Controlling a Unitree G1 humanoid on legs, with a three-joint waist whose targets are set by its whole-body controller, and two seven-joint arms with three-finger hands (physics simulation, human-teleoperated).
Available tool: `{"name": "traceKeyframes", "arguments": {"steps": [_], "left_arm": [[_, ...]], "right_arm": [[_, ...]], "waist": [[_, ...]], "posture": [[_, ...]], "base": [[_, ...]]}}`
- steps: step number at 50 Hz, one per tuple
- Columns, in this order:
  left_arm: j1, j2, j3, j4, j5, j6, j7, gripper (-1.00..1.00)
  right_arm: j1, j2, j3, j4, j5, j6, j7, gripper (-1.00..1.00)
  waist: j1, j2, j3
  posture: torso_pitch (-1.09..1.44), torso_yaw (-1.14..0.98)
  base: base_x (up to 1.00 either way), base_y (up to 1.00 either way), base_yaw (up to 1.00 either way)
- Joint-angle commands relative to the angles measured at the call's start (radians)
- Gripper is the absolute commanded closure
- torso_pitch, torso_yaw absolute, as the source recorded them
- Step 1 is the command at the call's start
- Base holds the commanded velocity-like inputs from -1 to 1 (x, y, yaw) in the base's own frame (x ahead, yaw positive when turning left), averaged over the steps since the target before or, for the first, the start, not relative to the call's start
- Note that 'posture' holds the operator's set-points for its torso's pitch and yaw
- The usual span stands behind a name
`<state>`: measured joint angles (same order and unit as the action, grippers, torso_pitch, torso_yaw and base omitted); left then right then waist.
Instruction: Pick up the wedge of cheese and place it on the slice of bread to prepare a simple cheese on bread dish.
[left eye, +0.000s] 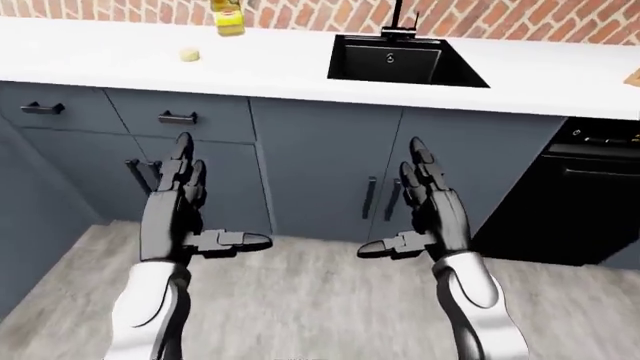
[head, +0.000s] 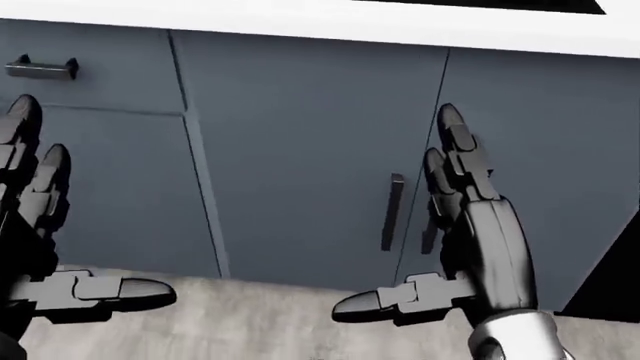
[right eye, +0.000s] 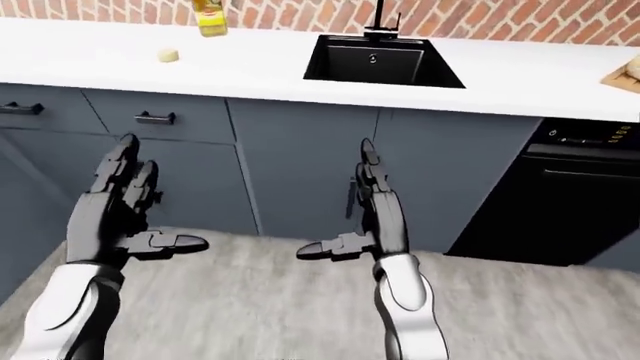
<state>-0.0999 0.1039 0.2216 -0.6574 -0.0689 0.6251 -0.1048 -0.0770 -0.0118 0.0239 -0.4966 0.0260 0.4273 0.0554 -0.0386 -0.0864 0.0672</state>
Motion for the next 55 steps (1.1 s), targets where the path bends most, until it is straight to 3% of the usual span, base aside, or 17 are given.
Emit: {"name": "traceKeyframes", "arguments": {"steps": [1, 4, 8, 10, 12, 13, 15, 24, 25, 29, 32, 35, 37, 38, 52, 53, 55], "left_arm": [[-0.023, 0.011, -0.014, -0.029, -0.014, -0.006, -0.01, -1.0], [-0.03, 0.014, -0.013, -0.033, -0.014, 0.002, -0.01, -1.0], [-0.037, 0.013, -0.023, -0.03, -0.009, 0.006, -0.007, -1.0], [-0.051, 0.016, -0.028, -0.027, -0.007, 0.015, -0.006, -1.0], [-0.055, 0.016, -0.029, -0.029, -0.007, 0.018, -0.007, -1.0], [-0.051, 0.016, -0.028, -0.029, -0.007, 0.016, -0.007, -1.0], [-0.047, 0.015, -0.027, -0.032, -0.006, 0.015, -0.007, -1.0], [-0.032, 0.014, -0.015, -0.022, -0.008, -0.006, -0.015, -1.0], [-0.029, 0.015, -0.012, -0.02, -0.009, -0.01, -0.016, -1.0], [-0.03, 0.016, -0.011, -0.028, -0.01, -0.002, -0.016, -1.0], [-0.028, 0.015, -0.015, -0.036, -0.01, 0.004, -0.016, -1.0], [-0.039, 0.017, -0.016, -0.046, -0.009, 0.022, -0.015, -1.0], [-0.04, 0.017, -0.017, -0.05, -0.008, 0.024, -0.015, -1.0], [-0.039, 0.017, -0.016, -0.05, -0.008, 0.024, -0.015, -1.0], [-0.017, 0.009, -0.016, -0.056, -0.007, 0.012, -0.021, -1.0], [-0.016, 0.01, -0.016, -0.053, -0.007, 0.008, -0.022, -1.0], [-0.018, 0.01, -0.012, -0.052, -0.009, 0.008, -0.024, -1.0]], "right_arm": [[-0.011, 0.0, -0.021, -0.034, -0.005, -0.013, -0.012, -1.0], [-0.012, -0.003, -0.029, -0.037, -0.005, -0.017, -0.011, -1.0], [-0.009, -0.006, -0.028, -0.054, -0.013, -0.007, -0.012, -1.0], [-0.007, -0.004, -0.026, -0.068, -0.015, 0.004, -0.014, -1.0], [-0.006, -0.006, -0.034, -0.059, -0.011, -0.008, -0.011, -1.0], [-0.005, -0.006, -0.037, -0.056, -0.009, -0.013, -0.01, -1.0], [-0.004, -0.006, -0.035, -0.055, -0.009, -0.017, -0.01, -1.0], [-0.006, -0.003, -0.025, -0.059, -0.015, -0.012, -0.014, -1.0], [-0.007, -0.002, -0.02, -0.067, -0.018, -0.002, -0.016, -1.0], [-0.01, -0.002, -0.02, -0.066, -0.021, -0.005, -0.014, -1.0], [-0.012, -0.004, -0.026, -0.06, -0.02, -0.012, -0.012, -1.0], [-0.022, -0.004, -0.029, -0.077, -0.019, 0.011, -0.015, -1.0], [-0.021, -0.006, -0.035, -0.054, -0.015, -0.016, -0.011, -1.0], [-0.019, -0.006, -0.035, -0.055, -0.015, -0.017, -0.011, -1.0], [-0.007, -0.005, -0.035, -0.082, -0.012, -0.007, -0.015, -1.0], [-0.007, -0.005, -0.036, -0.076, -0.011, -0.014, -0.014, -1.0], [-0.013, -0.005, -0.037, -0.072, -0.01, -0.013, -0.015, -1.0]], "waist": [[-0.01, 0.012, -0.018], [-0.001, 0.031, -0.056], [-0.008, 0.084, -0.033], [-0.01, 0.128, -0.036], [0.001, 0.226, -0.064], [0.014, 0.163, -0.029], [0.019, 0.16, -0.036], [0.044, 0.029, -0.037], [0.026, 0.051, -0.028], [0.023, 0.037, -0.045], [0.008, 0.061, -0.034], [0.0, 0.119, -0.039], [0.014, 0.223, -0.071], [0.019, 0.166, -0.046], [0.043, 0.059, -0.04], [0.039, 0.065, -0.013], [0.029, 0.05, -0.039]], "posture": [[0.0, 0.0], [0.0, 0.0], [0.0, 0.0], [0.0, 0.0], [0.0, 0.0], [0.0, 0.0], [0.0, 0.0], [0.0, 0.0], [0.0, 0.0], [0.0, 0.0], [0.0, 0.0], [0.0, 0.0], [0.0, 0.0], [0.0, 0.0], [0.0, 0.0], [0.0, 0.0], [0.0, 0.0]], "base": [[0.0, 0.62, 0.0], [0.14, 0.57, 0.0], [0.21, 0.57, 0.0], [0.23, 0.62, 0.0], [0.23, 0.63, 0.0], [0.23, 0.62, 0.0], [0.22, 0.63, 0.0], [0.23, 0.63, 0.0], [0.23, 0.62, 0.0], [0.26, 0.63, 0.0], [0.3, 0.63, 0.0], [0.33, 0.64, 0.0], [0.35, 0.64, 0.0], [0.35, 0.63, 0.0], [0.35, 0.63, 0.0], [0.34, 0.63, 0.0], [0.36, 0.64, 0.0]]}}
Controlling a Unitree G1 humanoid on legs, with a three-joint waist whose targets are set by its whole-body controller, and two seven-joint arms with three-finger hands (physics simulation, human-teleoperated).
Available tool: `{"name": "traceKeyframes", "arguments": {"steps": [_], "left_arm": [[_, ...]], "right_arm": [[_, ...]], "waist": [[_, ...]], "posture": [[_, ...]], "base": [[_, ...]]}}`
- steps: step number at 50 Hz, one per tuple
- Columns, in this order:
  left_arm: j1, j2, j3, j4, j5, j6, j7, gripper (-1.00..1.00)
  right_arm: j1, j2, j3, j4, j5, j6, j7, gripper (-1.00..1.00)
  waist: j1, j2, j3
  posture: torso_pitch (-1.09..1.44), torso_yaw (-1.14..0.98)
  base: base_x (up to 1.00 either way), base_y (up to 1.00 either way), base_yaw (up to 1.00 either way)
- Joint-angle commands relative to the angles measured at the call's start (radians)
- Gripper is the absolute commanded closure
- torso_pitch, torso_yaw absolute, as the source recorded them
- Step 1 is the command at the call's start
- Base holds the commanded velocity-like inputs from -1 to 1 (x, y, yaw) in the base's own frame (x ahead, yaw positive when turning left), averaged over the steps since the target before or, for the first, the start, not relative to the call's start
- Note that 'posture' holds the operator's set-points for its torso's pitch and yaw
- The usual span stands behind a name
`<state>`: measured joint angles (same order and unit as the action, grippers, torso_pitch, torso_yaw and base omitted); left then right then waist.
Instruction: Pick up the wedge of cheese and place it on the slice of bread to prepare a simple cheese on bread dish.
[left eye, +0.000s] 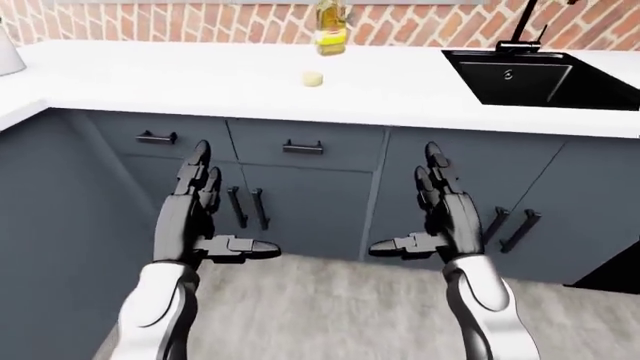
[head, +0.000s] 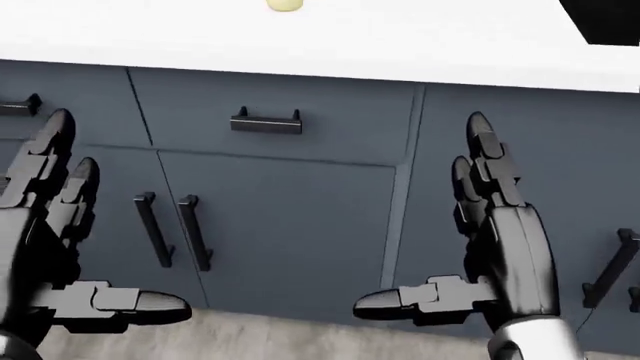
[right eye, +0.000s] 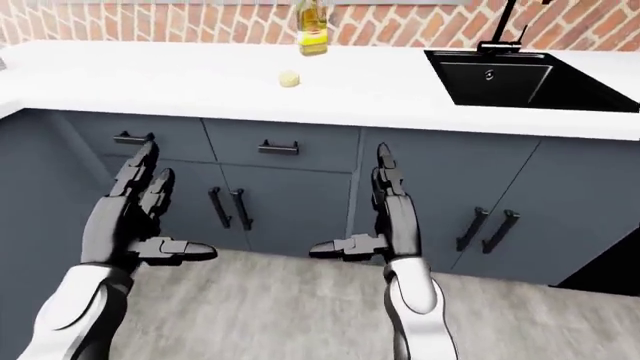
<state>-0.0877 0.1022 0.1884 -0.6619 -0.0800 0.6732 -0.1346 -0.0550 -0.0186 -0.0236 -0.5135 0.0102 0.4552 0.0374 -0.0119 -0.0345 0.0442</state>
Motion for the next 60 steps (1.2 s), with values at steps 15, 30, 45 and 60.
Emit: {"name": "traceKeyframes", "arguments": {"steps": [15, 30, 45, 60], "left_arm": [[-0.058, 0.025, 0.026, -0.079, -0.003, 0.007, 0.01, -1.0], [-0.124, 0.052, 0.037, -0.12, -0.006, 0.097, 0.009, -1.0], [-0.13, 0.064, 0.049, -0.129, -0.012, 0.1, 0.008, -1.0], [-0.173, 0.09, 0.077, -0.182, -0.041, 0.181, 0.013, -1.0]], "right_arm": [[-0.071, -0.002, -0.042, -0.089, 0.073, 0.014, -0.042, -1.0], [-0.1, -0.019, -0.041, -0.121, 0.09, 0.07, -0.066, -1.0], [-0.15, -0.041, -0.065, -0.167, 0.103, 0.142, -0.079, -1.0], [-0.249, -0.073, -0.092, -0.222, 0.122, 0.26, -0.102, -1.0]], "waist": [[0.013, 0.087, -0.032], [0.026, 0.008, -0.046], [-0.004, 0.112, -0.002], [0.037, -0.041, -0.024]], "posture": [[0.0, 0.0], [0.0, 0.0], [0.0, 0.0], [0.0, 0.0]], "base": [[0.14, 0.24, 0.0], [0.01, -0.03, -0.21], [0.37, 0.0, 0.0], [0.46, 0.0, 0.0]]}}
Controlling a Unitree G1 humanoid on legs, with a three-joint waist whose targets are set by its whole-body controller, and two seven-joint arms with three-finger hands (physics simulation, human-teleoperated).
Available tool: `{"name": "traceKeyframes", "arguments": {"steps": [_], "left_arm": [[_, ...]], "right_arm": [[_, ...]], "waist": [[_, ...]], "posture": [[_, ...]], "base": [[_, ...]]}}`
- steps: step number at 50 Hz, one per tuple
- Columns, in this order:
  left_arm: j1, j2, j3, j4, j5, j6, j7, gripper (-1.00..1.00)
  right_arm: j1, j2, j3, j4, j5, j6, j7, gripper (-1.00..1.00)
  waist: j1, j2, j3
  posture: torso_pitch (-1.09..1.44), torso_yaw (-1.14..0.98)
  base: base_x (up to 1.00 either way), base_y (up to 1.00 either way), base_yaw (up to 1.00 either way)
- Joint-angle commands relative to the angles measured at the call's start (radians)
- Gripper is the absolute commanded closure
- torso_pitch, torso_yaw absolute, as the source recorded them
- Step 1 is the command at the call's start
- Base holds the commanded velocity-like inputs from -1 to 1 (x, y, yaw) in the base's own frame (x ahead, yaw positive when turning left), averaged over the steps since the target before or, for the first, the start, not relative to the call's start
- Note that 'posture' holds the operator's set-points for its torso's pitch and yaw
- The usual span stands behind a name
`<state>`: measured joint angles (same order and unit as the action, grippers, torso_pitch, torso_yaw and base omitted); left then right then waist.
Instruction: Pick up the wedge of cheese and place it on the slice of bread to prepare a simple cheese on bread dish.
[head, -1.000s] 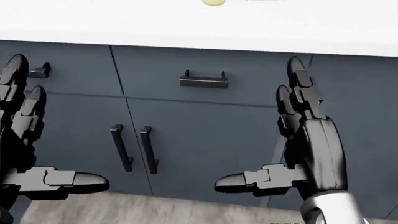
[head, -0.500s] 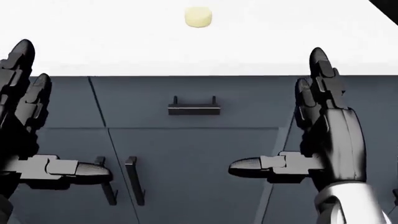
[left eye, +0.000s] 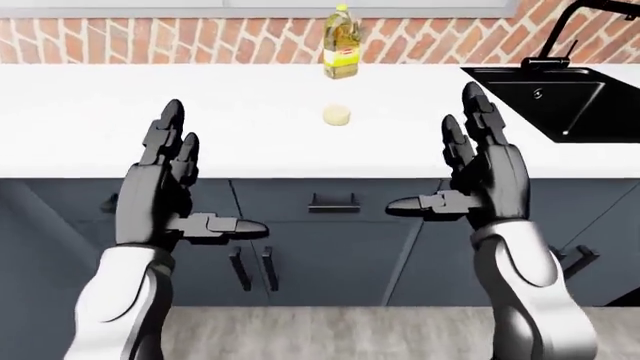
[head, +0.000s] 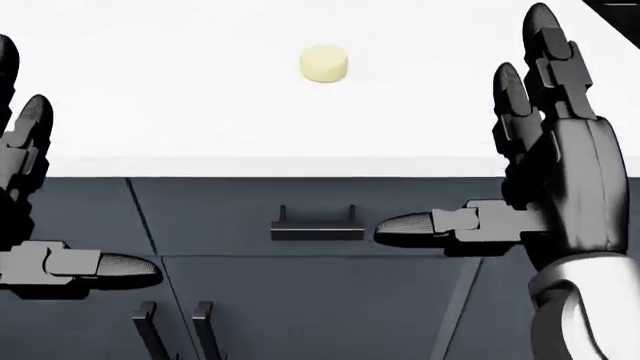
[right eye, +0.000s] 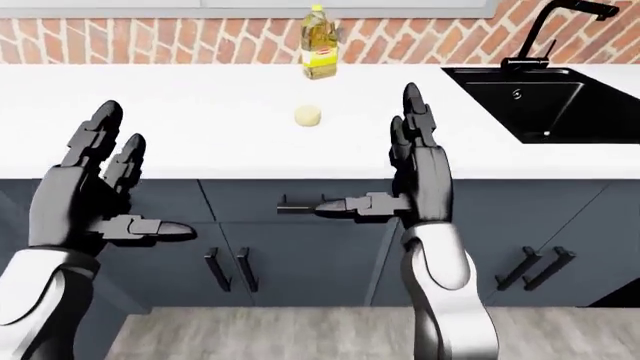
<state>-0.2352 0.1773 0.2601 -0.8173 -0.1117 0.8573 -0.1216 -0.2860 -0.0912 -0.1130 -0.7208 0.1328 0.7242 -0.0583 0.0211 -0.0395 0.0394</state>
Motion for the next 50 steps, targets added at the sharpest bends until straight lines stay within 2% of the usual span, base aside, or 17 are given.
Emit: {"name": "traceKeyframes", "arguments": {"steps": [1, 2, 6, 9, 14, 16, 23, 26, 27, 28, 29, 33, 35, 39, 40, 45, 50], "left_arm": [[-0.032, 0.018, 0.007, -0.031, -0.012, 0.005, 0.002, -1.0], [-0.031, 0.019, 0.005, -0.031, -0.012, 0.004, 0.003, -1.0], [-0.02, 0.015, 0.004, -0.027, -0.014, -0.006, 0.002, -1.0], [-0.021, 0.015, -0.001, -0.023, -0.012, -0.01, 0.005, -1.0], [-0.019, 0.015, 0.001, -0.018, -0.013, -0.017, 0.004, -1.0], [-0.022, 0.016, 0.008, -0.021, -0.018, -0.011, 0.004, -1.0], [-0.028, 0.023, 0.015, -0.03, -0.027, 0.003, 0.009, -1.0], [-0.032, 0.028, 0.021, -0.033, -0.032, 0.008, 0.011, -1.0], [-0.033, 0.029, 0.022, -0.034, -0.034, 0.009, 0.011, -1.0], [-0.035, 0.031, 0.025, -0.037, -0.037, 0.014, 0.011, -1.0], [-0.036, 0.033, 0.027, -0.039, -0.039, 0.017, 0.011, -1.0], [-0.031, 0.035, 0.034, -0.045, -0.045, 0.018, 0.012, -1.0], [-0.025, 0.033, 0.032, -0.041, -0.044, 0.009, 0.011, -1.0], [-0.008, 0.029, 0.034, -0.036, -0.044, -0.008, 0.007, -1.0], [-0.007, 0.028, 0.035, -0.034, -0.044, -0.012, 0.007, -1.0], [-0.008, 0.029, 0.039, -0.033, -0.048, -0.011, 0.005, -1.0], [-0.006, 0.029, 0.038, -0.018, -0.049, -0.028, 0.004, -1.0]], "right_arm": [[-0.019, -0.001, -0.005, -0.017, 0.001, -0.006, -0.007, -1.0], [-0.019, -0.001, -0.005, -0.019, 0.002, -0.005, -0.008, -1.0], [-0.012, -0.004, -0.012, -0.014, 0.007, -0.019, -0.006, -1.0], [-0.014, -0.007, -0.015, -0.03, 0.013, -0.003, -0.01, -1.0], [-0.018, -0.008, -0.015, -0.039, 0.019, 0.001, -0.018, -1.0], [-0.021, -0.01, -0.014, -0.037, 0.018, -0.001, -0.018, -1.0], [-0.027, -0.013, -0.023, -0.077, 0.029, 0.014, -0.024, -1.0], [-0.026, -0.018, -0.024, -0.084, 0.033, 0.015, -0.025, -1.0], [-0.028, -0.02, -0.023, -0.089, 0.032, 0.017, -0.025, -1.0], [-0.032, -0.021, -0.022, -0.094, 0.031, 0.022, -0.027, -1.0], [-0.035, -0.021, -0.023, -0.099, 0.031, 0.025, -0.027, -1.0], [-0.037, -0.023, -0.016, -0.109, 0.026, 0.033, -0.024, -1.0], [-0.042, -0.022, -0.013, -0.121, 0.024, 0.047, -0.026, -1.0], [-0.061, -0.028, -0.006, -0.119, 0.009, 0.064, -0.019, -1.0], [-0.069, -0.028, -0.005, -0.126, 0.008, 0.077, -0.019, -1.0], [-0.112, -0.055, 0.008, -0.123, -0.036, 0.123, 0.001, -1.0], [-0.166, -0.092, 0.05, -0.173, -0.133, 0.234, 0.051, -1.0]], "waist": [[-0.008, 0.001, -0.011], [0.002, -0.018, -0.005], [-0.023, 0.001, -0.007], [-0.036, 0.03, 0.004], [-0.043, 0.118, -0.038], [-0.038, 0.119, 0.015], [-0.016, 0.083, -0.009], [-0.018, 0.021, -0.011], [-0.021, -0.039, -0.061], [-0.032, -0.008, -0.025], [-0.039, -0.029, 0.013], [-0.032, 0.013, -0.032], [-0.041, 0.03, 0.003], [-0.052, 0.112, -0.033], [-0.039, 0.068, -0.022], [-0.023, 0.023, -0.037], [-0.015, 0.036, -0.04]], "posture": [[0.0, 0.0], [0.0, 0.0], [0.0, 0.0], [0.0, 0.0], [0.0, 0.0], [0.0, 0.0], [0.0, 0.0], [0.0, 0.0], [0.0, 0.0], [0.0, 0.0], [0.0, 0.0], [0.0, 0.0], [0.0, 0.0], [0.0, 0.0], [0.0, 0.0], [0.0, 0.0], [0.0, 0.0]], "base": [[0.49, 0.0, 0.0], [0.5, 0.0, 0.0], [0.51, 0.0, 0.0], [0.6, 0.0, 0.0], [0.6, 0.0, 0.0], [0.59, 0.0, 0.0], [0.32, 0.0, 0.0], [-0.08, 0.0, 0.0], [-0.75, 0.0, 0.0], [-0.78, 0.0, 0.0], [-0.26, 0.0, 0.0], [-0.21, 0.0, 0.0], [0.0, 0.0, 0.0], [0.0, 0.0, 0.0], [0.0, 0.0, 0.0], [0.0, 0.0, 0.0], [0.0, 0.0, 0.0]]}}
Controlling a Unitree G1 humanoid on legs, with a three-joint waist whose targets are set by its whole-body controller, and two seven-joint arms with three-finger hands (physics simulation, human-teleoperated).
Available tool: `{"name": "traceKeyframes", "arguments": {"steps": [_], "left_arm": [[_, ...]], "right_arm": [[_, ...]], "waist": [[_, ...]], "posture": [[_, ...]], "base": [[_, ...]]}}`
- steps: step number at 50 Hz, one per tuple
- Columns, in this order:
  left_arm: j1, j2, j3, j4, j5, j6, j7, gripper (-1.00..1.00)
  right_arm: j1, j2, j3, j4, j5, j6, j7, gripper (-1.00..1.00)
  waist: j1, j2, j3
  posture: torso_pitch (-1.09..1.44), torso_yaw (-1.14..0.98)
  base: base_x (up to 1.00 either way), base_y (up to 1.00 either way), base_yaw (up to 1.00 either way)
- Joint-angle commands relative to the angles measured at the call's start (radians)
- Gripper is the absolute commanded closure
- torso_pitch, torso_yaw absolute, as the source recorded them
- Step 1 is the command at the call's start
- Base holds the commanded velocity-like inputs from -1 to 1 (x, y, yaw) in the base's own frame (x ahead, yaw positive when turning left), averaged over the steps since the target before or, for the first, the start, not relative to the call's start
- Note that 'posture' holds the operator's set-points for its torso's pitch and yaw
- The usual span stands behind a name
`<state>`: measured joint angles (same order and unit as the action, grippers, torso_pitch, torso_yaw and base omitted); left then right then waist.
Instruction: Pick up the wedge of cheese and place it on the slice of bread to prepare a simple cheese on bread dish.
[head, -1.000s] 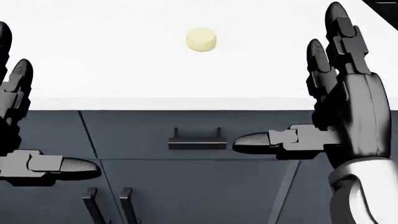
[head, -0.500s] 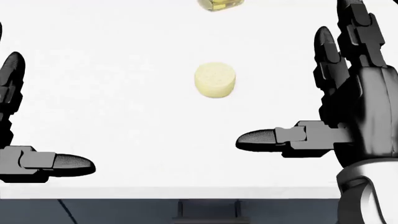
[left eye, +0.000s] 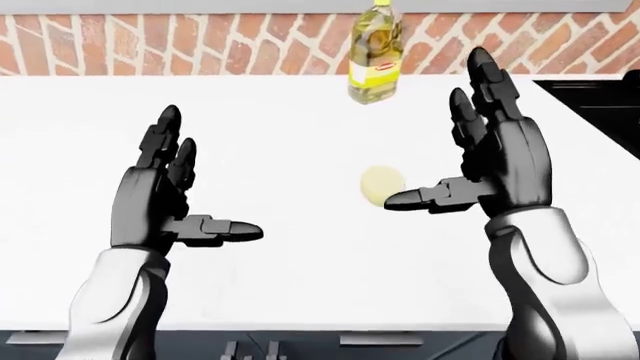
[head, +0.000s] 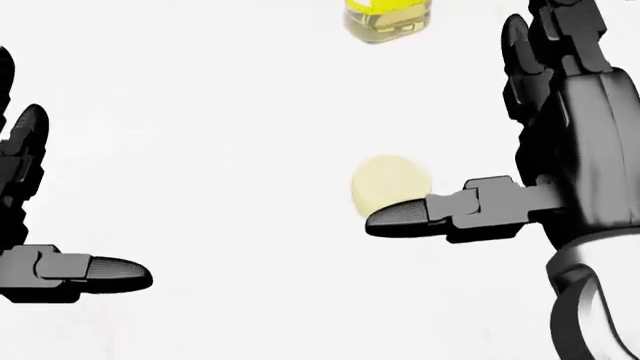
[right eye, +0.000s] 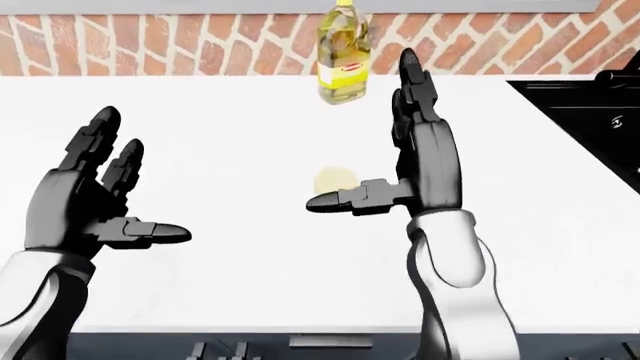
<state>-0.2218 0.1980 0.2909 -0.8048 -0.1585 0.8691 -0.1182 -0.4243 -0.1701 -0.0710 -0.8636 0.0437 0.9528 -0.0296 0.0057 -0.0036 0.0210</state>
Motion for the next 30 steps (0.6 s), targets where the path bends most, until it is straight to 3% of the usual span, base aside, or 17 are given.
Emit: {"name": "traceKeyframes", "arguments": {"steps": [1, 6, 16, 23, 30], "left_arm": [[-0.019, 0.01, 0.009, -0.031, -0.002, -0.04, 0.0, -1.0], [-0.01, 0.01, 0.018, -0.028, -0.009, -0.05, -0.002, -1.0], [-0.004, 0.011, 0.027, -0.037, -0.02, -0.046, 0.002, -1.0], [0.007, 0.012, 0.038, -0.034, -0.027, -0.056, -0.002, -1.0], [0.011, 0.012, 0.038, -0.034, -0.029, -0.06, -0.002, -1.0]], "right_arm": [[-0.04, -0.017, 0.015, -0.031, -0.07, 0.025, 0.038, -1.0], [-0.053, -0.037, 0.095, -0.034, -0.242, 0.076, 0.143, -1.0], [-0.042, 0.05, 0.171, 0.013, -0.54, 0.043, 0.337, -1.0], [-0.011, 0.108, 0.171, 0.083, -0.647, -0.044, 0.414, -1.0], [-0.018, 0.143, 0.153, 0.179, -0.661, -0.12, 0.423, -1.0]], "waist": [[0.001, 0.001, -0.021], [-0.003, 0.007, -0.019], [-0.008, 0.017, -0.011], [-0.01, 0.023, -0.008], [-0.011, 0.028, -0.007]], "posture": [[0.0, 0.0], [0.0, 0.0], [0.0, 0.0], [0.0, 0.0], [0.0, 0.0]], "base": [[0.0, 0.0, 0.0], [0.0, 0.0, 0.0], [0.0, 0.0, 0.0], [0.0, 0.0, 0.0], [0.0, 0.0, 0.0]]}}
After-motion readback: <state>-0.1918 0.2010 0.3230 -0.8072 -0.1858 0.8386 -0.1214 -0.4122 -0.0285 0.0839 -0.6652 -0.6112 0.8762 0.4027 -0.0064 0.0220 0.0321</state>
